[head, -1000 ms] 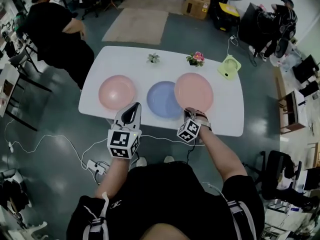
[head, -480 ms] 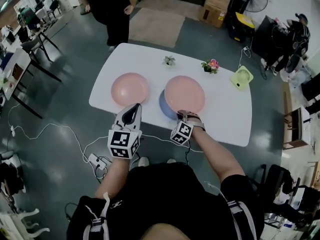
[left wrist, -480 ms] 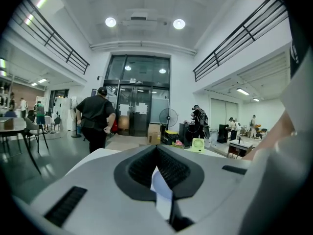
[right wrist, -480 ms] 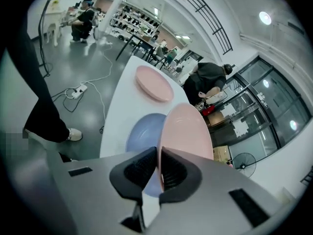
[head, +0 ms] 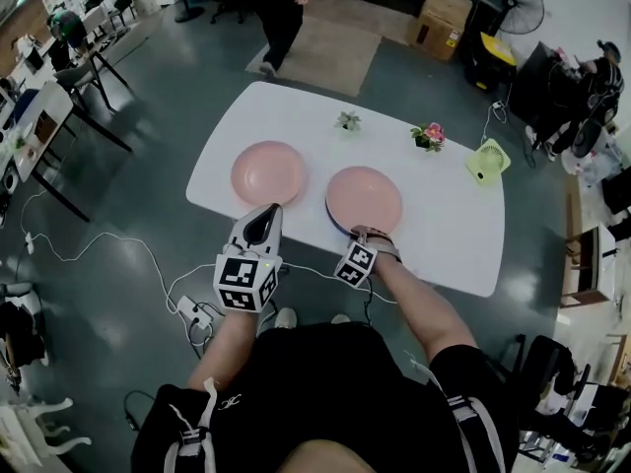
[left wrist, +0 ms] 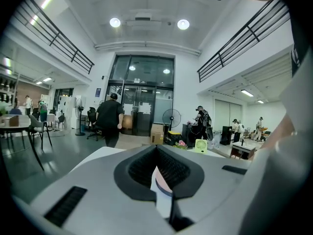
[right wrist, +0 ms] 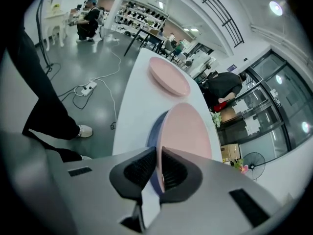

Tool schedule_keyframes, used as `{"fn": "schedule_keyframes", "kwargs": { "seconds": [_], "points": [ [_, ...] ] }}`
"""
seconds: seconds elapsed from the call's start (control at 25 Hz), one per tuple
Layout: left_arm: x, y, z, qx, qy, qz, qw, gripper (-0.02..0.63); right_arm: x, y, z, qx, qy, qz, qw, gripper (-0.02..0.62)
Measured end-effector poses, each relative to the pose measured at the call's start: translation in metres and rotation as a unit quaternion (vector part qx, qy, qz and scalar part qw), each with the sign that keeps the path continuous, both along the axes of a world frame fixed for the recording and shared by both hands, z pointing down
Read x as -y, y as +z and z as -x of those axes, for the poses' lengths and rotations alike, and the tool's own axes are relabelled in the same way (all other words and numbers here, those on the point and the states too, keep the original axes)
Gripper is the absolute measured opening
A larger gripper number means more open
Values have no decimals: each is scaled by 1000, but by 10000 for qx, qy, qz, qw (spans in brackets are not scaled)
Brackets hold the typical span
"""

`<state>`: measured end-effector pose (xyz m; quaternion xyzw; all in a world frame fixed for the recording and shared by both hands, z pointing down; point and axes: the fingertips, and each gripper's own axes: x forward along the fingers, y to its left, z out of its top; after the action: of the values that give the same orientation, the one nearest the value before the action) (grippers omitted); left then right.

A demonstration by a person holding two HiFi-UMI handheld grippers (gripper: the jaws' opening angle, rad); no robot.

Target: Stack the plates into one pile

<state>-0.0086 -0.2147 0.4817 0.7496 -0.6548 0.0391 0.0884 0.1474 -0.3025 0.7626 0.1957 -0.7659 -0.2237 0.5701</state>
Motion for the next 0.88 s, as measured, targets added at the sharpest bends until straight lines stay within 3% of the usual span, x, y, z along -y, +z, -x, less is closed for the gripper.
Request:
{"fn": "schedule_keyframes", "kwargs": {
  "seconds": [0.16, 0.28, 0.4, 0.52, 0.6, 0.68, 0.88],
  "points": [
    [-3, 1, -3, 53, 28, 22, 10000, 12, -5, 6, -1, 262, 124, 112, 9995, 59],
    [-3, -1, -6, 54, 57, 21, 10000, 12, -8, -2, -2, 814, 467, 418, 9947, 107],
    [0, -2, -9, 26, 109, 19, 9999, 12, -7, -26, -4, 1546, 857, 532, 9828, 110],
    [6, -6, -14, 18, 180, -9, 9998, 12, -1, -67, -6, 2422, 1212, 475, 9614, 104],
    [13, -10, -20, 27, 246, -46, 9997, 12, 6, -100, -9, 3021, 1480, 388, 9409, 95],
    [20, -13, -26, 32, 320, -84, 9994, 12, 16, -137, -17, 3697, 1801, 281, 9111, 81],
    [33, -16, -42, 37, 487, -123, 9987, 12, 36, -242, -50, 5299, 2339, -357, 8144, 57]
  ]
}}
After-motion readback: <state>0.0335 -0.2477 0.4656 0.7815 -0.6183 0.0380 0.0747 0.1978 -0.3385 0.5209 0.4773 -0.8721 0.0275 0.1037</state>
